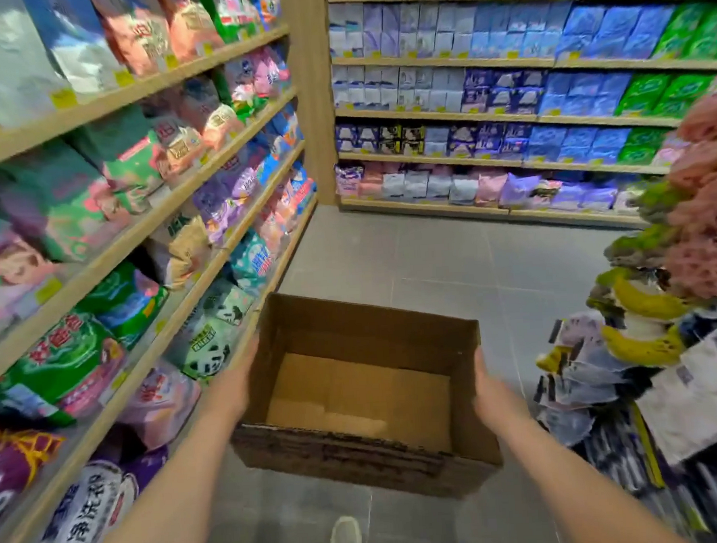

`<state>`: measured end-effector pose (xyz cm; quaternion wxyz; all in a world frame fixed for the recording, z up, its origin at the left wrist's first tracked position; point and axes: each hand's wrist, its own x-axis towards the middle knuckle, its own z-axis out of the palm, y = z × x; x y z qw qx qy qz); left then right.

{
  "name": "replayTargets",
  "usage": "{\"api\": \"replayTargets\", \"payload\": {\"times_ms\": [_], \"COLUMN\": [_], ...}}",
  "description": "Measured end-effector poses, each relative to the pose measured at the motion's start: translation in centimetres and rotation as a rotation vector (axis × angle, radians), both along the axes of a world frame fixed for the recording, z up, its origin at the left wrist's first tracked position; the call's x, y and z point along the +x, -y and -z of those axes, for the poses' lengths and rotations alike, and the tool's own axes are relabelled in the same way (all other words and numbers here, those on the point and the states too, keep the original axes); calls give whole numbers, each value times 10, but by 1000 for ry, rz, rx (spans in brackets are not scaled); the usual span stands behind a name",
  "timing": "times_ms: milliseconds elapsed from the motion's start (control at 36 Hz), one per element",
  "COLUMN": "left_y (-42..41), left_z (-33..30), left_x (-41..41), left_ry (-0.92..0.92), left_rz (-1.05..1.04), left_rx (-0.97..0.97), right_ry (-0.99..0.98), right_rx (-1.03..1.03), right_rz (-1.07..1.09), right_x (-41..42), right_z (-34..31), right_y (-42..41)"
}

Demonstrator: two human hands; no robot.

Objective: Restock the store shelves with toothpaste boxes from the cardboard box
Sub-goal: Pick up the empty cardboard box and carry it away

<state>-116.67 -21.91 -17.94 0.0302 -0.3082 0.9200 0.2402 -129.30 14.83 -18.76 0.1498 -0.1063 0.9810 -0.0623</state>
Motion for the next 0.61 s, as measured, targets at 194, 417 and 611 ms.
{"api": "replayTargets", "payload": {"times_ms": [194, 417, 611], "left_y": [92, 176, 226], "left_z": [-33, -98, -110], "left_x": [-142, -304, -424], "left_ry": [-84, -164, -250], "left_rz": [216, 303, 416], "left_rx": [-244, -334, -354], "right_ry": [-212, -434, -421], "right_rx": [20, 32, 50], "right_rz": [6, -189, -233], "right_x": [-133, -274, -381], "right_z": [-15, -60, -64], "right_y": [92, 200, 246]}}
